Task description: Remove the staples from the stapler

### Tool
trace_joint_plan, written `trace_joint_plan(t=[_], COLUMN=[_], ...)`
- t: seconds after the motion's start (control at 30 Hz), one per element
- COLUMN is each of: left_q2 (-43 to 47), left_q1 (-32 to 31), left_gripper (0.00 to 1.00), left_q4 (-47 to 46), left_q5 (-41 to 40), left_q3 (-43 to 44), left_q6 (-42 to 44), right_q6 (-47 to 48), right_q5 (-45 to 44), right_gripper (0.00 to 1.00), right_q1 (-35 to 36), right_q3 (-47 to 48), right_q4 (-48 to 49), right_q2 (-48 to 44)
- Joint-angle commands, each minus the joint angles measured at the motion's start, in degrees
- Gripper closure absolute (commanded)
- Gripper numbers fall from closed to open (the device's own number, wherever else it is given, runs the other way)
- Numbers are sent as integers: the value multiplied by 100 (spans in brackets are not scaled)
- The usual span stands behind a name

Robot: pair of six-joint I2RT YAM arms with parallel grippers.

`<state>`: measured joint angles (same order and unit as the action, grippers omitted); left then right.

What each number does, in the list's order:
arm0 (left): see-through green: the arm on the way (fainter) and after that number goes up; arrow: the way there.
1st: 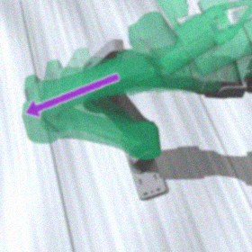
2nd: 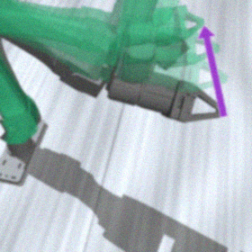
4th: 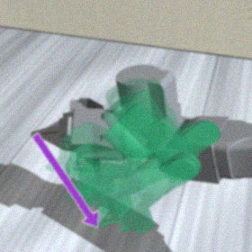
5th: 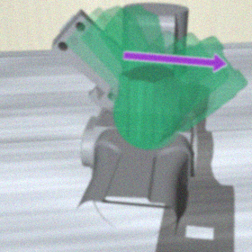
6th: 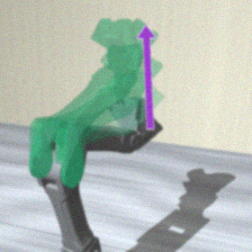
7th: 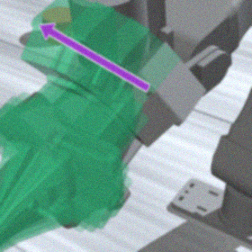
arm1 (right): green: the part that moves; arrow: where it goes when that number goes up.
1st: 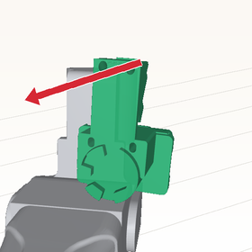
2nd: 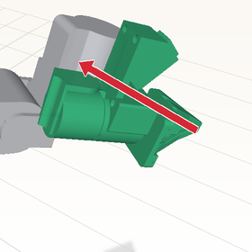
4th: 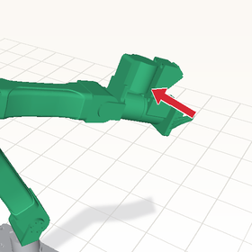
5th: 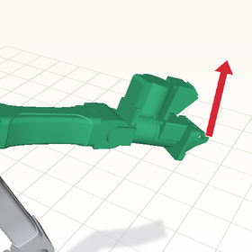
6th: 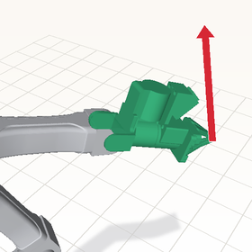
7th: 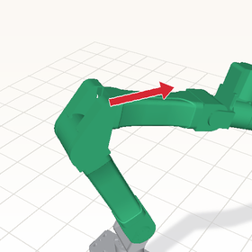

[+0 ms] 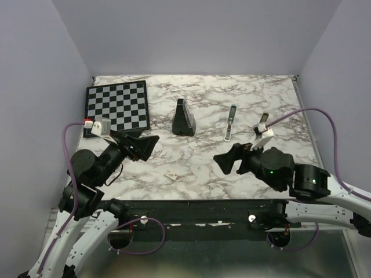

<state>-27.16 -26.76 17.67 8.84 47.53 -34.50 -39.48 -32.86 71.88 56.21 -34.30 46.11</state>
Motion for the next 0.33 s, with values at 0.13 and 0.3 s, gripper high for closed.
trace_joint_plan(t=[0.13,0.3], left_q2=[229,193], left_q1=[-22,-22], left_gripper=[1,1], left_q4=[69,79], left_q5=[83,48], left_q3=[-24,-33], left_q6=[163,84], right_q6=[178,256], right_q5=[-431,-563], right_gripper=[0,0], right_q1=[-7,-7], right_q3=[-154,-189], right_q4=[-120,-42], right_q2=[-919,-1033])
